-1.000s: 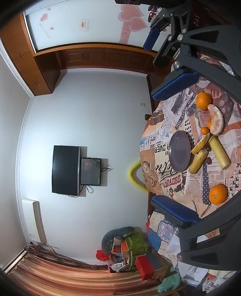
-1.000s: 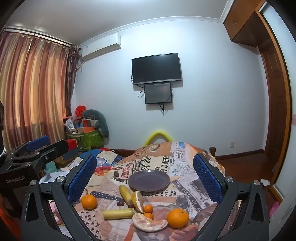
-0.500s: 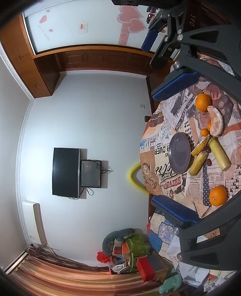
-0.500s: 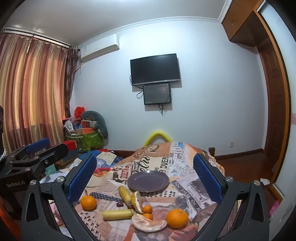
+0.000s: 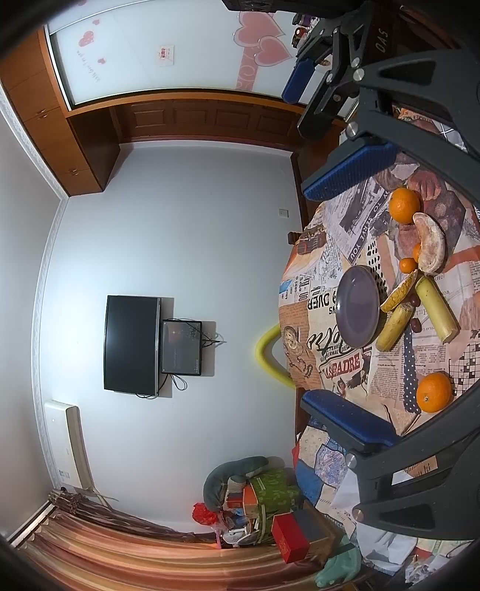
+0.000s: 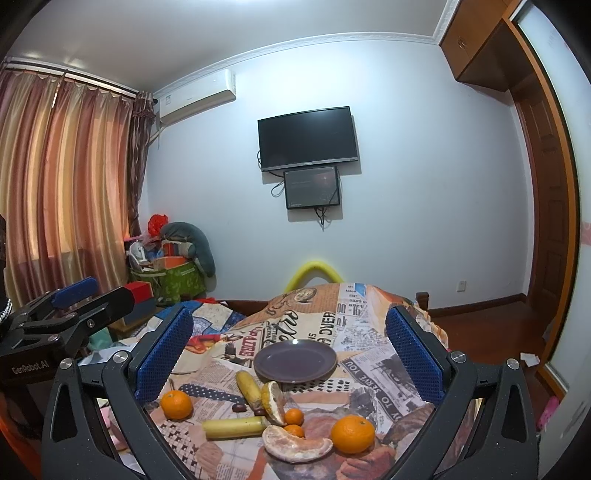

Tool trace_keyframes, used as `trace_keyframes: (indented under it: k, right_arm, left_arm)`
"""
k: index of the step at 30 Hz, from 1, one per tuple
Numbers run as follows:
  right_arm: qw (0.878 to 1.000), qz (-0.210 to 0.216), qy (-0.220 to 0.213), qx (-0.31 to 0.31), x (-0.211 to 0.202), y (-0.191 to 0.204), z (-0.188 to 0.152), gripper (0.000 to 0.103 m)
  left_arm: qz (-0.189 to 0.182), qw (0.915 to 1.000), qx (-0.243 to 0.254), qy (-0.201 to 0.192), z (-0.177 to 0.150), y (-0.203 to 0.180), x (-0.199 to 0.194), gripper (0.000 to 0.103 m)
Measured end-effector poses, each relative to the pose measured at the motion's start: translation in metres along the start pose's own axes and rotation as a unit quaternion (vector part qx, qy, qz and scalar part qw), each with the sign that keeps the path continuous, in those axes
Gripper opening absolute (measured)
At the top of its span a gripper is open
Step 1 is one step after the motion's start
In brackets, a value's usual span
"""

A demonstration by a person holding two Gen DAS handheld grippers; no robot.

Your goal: Organize fruits

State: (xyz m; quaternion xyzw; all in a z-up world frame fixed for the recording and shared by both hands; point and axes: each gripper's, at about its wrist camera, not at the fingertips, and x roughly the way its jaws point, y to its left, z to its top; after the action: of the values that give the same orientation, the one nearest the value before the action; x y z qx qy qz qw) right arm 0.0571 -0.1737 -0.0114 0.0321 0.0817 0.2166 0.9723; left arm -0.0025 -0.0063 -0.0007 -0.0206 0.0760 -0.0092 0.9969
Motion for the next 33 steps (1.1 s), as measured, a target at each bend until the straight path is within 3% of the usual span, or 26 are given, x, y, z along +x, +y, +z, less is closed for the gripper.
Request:
trace_keyframes:
  k: [33]
  right_arm:
    - [1.000, 0.001, 0.004, 0.001, 0.0049, 0.0004, -0.0036, 0.103]
  left_arm:
    - [0.004, 1.0000, -0.006, 0.007, -0.0024, 0.0031, 0.0051, 0.103]
